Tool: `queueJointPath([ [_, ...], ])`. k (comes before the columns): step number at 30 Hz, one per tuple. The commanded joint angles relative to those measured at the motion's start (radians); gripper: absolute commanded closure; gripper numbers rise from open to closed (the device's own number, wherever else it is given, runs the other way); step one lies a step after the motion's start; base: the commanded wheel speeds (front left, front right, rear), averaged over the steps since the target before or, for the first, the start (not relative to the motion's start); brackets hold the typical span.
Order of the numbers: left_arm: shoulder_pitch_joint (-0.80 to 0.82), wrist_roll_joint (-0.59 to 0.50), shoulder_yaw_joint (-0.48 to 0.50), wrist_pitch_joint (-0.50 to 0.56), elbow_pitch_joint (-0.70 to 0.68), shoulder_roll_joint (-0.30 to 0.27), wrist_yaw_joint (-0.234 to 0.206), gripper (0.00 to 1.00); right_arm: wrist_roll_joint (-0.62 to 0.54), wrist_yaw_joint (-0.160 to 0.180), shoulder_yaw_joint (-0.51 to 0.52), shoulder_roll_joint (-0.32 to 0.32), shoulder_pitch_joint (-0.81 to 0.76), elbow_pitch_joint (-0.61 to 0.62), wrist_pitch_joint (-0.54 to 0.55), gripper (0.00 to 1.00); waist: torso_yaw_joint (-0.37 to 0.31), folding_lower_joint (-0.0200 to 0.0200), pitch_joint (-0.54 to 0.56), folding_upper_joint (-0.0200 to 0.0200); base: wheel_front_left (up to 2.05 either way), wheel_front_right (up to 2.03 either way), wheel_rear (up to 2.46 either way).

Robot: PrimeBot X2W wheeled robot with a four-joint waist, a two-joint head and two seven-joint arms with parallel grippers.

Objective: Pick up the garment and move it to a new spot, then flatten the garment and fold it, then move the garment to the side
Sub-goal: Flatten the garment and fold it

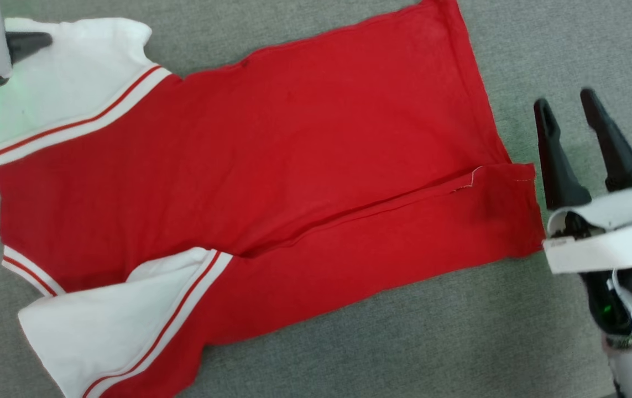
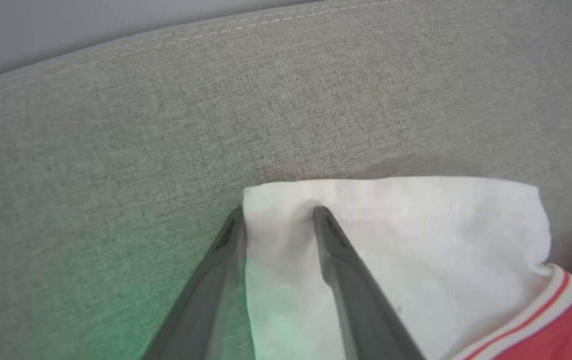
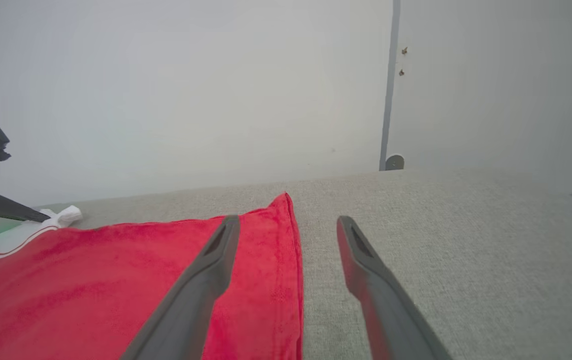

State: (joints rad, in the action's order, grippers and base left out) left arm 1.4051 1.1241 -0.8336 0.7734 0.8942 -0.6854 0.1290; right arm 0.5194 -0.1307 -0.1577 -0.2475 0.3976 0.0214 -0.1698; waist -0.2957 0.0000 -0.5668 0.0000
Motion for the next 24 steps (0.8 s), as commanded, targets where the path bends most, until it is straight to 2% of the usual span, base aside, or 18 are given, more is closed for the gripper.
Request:
queueJointPath([
  [1,-0.044,0.012,-0.022,0.019,0.007,0.013,0.002,1.0,-0.004,0.0,-0.008,-0.015,0.035,0.009,0.015,0.0,0.004,0.0,-0.003,0.0,0.0,0.0,0.0],
  [7,-0.036,0.036,-0.037,0.003,-0.032,0.025,0.002,1.0,-0.007,0.0,-0.07,-0.094,0.215,-0.015,0.144,0.0,0.029,0.0,-0.011,0.0,0.0,0.0,0.0],
  [11,-0.009,0.05,-0.043,-0.01,-0.054,0.043,0.002,1.0,0.024,0.0,-0.108,-0.137,0.378,-0.093,0.242,0.0,0.059,0.0,-0.029,0.0,0.0,0.0,0.0],
  [16,0.014,0.072,-0.054,-0.022,-0.066,0.054,0.002,1.0,0.122,0.0,-0.199,-0.186,0.559,-0.25,0.455,0.0,0.088,0.0,-0.049,0.0,0.0,0.0,0.0],
  [21,0.025,0.097,-0.068,-0.032,-0.085,0.068,0.002,1.0,0.261,0.0,-0.304,-0.244,0.671,-0.373,0.702,0.0,0.115,0.0,-0.064,0.0,0.0,0.0,0.0],
  [24,0.03,0.108,-0.08,-0.036,-0.102,0.074,0.002,1.0,0.317,0.0,-0.358,-0.268,0.718,-0.424,0.812,0.0,0.127,0.0,-0.074,0.0,0.0,0.0,0.0],
])
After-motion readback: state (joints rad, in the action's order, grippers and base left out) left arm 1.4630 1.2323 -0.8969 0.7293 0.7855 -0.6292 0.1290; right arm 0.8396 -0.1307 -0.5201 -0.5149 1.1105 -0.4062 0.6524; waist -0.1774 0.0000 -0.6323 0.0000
